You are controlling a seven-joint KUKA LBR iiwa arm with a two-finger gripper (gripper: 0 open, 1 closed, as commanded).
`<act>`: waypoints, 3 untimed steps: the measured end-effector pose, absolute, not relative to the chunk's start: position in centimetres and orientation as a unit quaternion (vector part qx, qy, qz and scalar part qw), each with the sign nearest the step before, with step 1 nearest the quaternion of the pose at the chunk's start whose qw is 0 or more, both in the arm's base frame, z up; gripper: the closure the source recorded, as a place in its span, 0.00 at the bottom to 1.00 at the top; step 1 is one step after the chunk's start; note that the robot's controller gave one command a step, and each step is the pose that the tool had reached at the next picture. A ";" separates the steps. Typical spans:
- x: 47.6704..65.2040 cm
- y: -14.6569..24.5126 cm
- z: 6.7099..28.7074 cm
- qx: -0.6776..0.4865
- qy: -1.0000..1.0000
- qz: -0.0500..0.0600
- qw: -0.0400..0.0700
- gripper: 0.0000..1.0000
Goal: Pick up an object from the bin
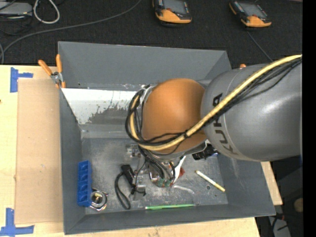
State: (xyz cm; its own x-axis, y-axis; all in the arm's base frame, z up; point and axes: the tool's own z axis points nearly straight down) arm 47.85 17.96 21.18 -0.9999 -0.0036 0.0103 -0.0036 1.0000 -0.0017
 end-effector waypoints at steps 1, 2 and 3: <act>48.1 17.8 21.6 -0.001 -1.000 0.000 0.001 0.00; 49.5 16.4 15.7 -0.070 -0.998 0.000 0.001 0.00; 51.0 13.2 7.2 -0.038 -0.999 -0.002 -0.004 0.00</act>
Offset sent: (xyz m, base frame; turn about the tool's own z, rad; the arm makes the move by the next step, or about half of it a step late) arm 0.0367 -0.0383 -0.1418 0.3476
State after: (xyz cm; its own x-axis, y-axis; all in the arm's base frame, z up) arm 51.03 13.20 7.18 -0.9970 0.0768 -0.0081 0.0767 0.9970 0.0041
